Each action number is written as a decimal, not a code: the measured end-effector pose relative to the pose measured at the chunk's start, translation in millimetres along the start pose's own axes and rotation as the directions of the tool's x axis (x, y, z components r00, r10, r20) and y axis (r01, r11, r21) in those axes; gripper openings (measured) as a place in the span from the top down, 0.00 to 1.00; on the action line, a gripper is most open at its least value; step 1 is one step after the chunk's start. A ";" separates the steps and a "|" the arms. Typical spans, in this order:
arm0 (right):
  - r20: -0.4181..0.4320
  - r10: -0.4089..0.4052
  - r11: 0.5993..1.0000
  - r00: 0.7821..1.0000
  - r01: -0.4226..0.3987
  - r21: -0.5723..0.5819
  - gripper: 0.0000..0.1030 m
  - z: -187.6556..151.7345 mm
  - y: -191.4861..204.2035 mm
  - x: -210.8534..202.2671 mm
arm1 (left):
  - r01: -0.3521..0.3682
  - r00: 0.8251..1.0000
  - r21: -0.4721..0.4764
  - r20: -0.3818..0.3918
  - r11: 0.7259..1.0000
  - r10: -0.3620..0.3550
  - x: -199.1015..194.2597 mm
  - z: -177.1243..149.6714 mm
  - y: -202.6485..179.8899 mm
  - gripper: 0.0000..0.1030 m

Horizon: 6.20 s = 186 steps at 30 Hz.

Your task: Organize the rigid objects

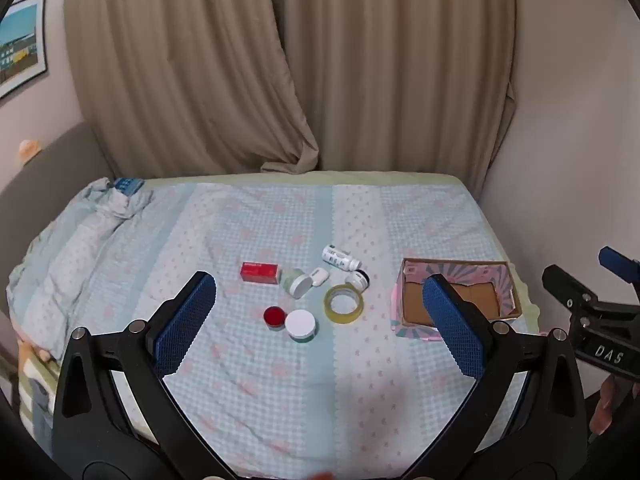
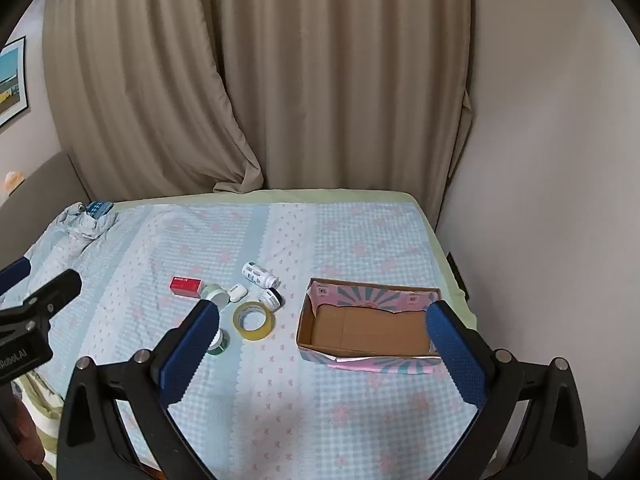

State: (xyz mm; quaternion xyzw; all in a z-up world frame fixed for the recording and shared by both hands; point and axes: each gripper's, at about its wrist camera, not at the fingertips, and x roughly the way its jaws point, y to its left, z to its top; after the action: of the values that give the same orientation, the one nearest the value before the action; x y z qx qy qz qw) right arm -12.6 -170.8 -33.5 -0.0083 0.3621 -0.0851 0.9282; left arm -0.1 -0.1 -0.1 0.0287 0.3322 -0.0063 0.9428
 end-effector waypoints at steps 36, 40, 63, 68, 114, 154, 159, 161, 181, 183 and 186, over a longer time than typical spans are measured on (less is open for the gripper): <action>0.023 0.013 1.000 1.000 -0.013 -0.009 0.00 10.9 -9.3 1.0 | 0.050 0.999 -0.032 0.005 0.998 -0.050 0.5 0.8 -0.1 0.00; 0.019 0.017 1.000 1.000 -0.017 -0.007 0.00 10.2 -9.3 0.5 | 0.055 0.998 -0.034 0.005 0.998 -0.055 1.9 -0.3 -1.6 0.00; 0.025 0.012 1.000 1.000 -0.012 -0.002 0.00 12.3 -7.7 -4.1 | 0.051 0.999 -0.030 0.010 0.998 -0.051 3.6 2.8 -6.8 0.00; 0.022 0.015 1.000 1.000 -0.015 -0.001 0.00 13.5 -7.4 -3.6 | 0.047 0.999 -0.032 0.011 0.998 -0.047 4.0 2.5 -5.6 0.00; 0.056 0.063 0.998 0.996 -0.062 -0.024 0.00 16.1 -9.5 10.8 | 0.051 0.999 -0.028 -0.018 0.998 -0.051 22.7 -3.1 14.4 0.00; -0.513 0.002 0.958 0.858 0.145 0.247 0.00 -88.5 173.4 355.6 | 0.447 0.827 0.514 -0.550 0.732 -0.119 514.2 -51.1 156.4 0.00; -0.592 0.016 0.948 0.806 0.177 0.266 0.00 -112.0 171.0 414.6 | 0.506 0.783 0.573 -0.618 0.645 -0.065 559.9 -78.4 136.9 0.04; -0.618 0.033 0.941 0.785 0.185 0.285 0.00 -119.8 167.9 436.9 | 0.530 0.770 0.595 -0.636 0.605 -0.050 576.4 -88.9 128.9 0.05; -0.670 0.016 0.940 0.742 0.217 0.262 0.06 -120.0 153.5 505.8 | 0.640 0.703 0.605 -0.710 0.474 -0.042 627.7 -126.6 107.4 0.52; -0.672 0.014 0.940 0.741 0.219 0.262 0.06 -119.2 149.6 508.0 | 0.638 0.703 0.603 -0.710 0.479 -0.044 625.7 -126.3 104.5 0.55; -0.673 0.013 0.940 0.740 0.220 0.261 0.06 -119.5 160.4 515.2 | 0.637 0.699 0.590 -0.713 0.496 -0.051 623.1 -126.0 104.5 0.58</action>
State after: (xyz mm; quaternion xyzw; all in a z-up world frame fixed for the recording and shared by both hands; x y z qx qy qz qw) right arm 303.9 -91.7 -479.7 0.1545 0.6488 -0.1927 0.7197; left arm 409.7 116.0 -483.4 0.3818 0.5744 -0.3487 0.6346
